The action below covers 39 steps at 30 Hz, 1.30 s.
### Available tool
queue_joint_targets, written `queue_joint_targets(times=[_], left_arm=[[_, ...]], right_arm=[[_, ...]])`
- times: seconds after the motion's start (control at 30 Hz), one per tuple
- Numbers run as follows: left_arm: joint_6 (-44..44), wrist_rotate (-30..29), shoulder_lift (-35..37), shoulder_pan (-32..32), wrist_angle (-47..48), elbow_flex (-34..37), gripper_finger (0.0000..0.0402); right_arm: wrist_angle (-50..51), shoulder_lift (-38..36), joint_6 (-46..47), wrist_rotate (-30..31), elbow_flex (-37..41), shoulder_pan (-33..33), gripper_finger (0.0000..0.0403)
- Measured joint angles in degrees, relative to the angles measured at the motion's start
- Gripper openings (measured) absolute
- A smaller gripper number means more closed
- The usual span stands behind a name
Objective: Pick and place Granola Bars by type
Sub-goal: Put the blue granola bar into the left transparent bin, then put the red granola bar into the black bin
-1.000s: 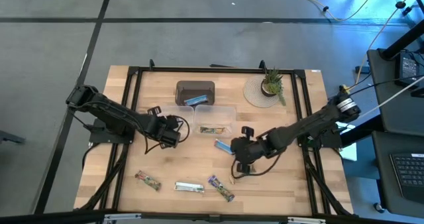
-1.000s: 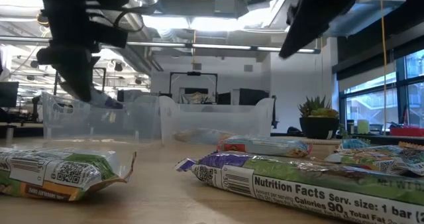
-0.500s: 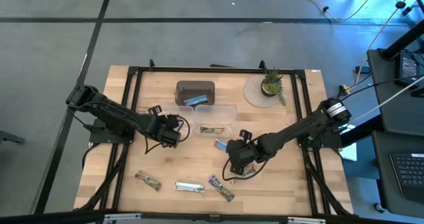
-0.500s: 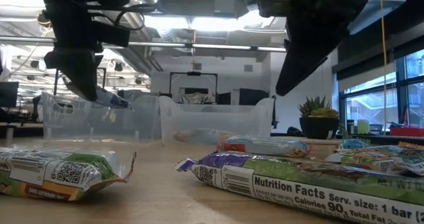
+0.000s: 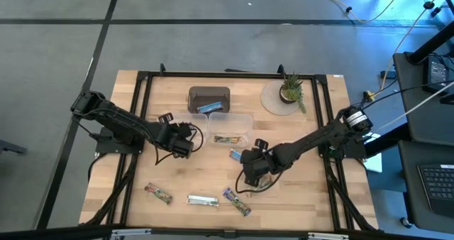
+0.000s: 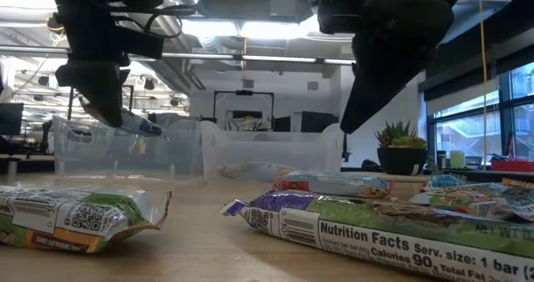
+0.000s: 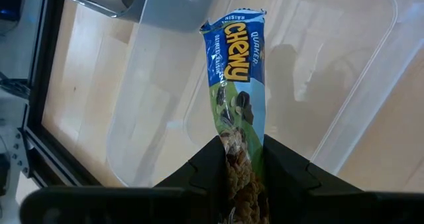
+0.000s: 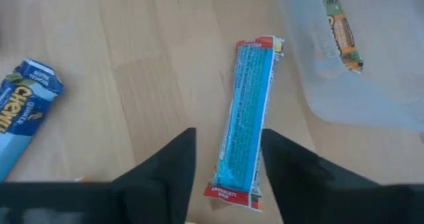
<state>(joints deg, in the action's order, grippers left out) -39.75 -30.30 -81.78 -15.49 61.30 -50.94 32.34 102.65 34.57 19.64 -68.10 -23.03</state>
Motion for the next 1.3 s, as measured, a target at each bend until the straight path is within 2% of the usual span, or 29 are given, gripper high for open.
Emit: queue_joint_targets(times=[0.2,0.37,0.7,1.1,1.3], left_arm=[[0.0,0.0,0.0,0.0,0.0,0.0,0.009],[0.0,0.0,0.0,0.0,0.0,0.0,0.0116],[0.0,0.2,0.0,0.0,0.0,0.0,0.0164],[-0.1,3.4,0.0,-0.2,0.0,0.0,0.0169],[-0.2,3.4,0.0,-0.2,-0.1,0.0,0.0169]], right_arm=[[0.0,0.0,-1.7,-0.9,0.0,0.4,0.0261],[0.0,0.0,-2.0,-1.3,0.0,0.4,0.0291],[-0.6,0.0,-2.1,-1.3,0.4,0.7,0.0294],[-14.2,-0.1,1.3,-1.9,11.6,1.7,0.0294],[-16.8,-0.1,1.1,-1.6,15.0,1.8,0.0284]])
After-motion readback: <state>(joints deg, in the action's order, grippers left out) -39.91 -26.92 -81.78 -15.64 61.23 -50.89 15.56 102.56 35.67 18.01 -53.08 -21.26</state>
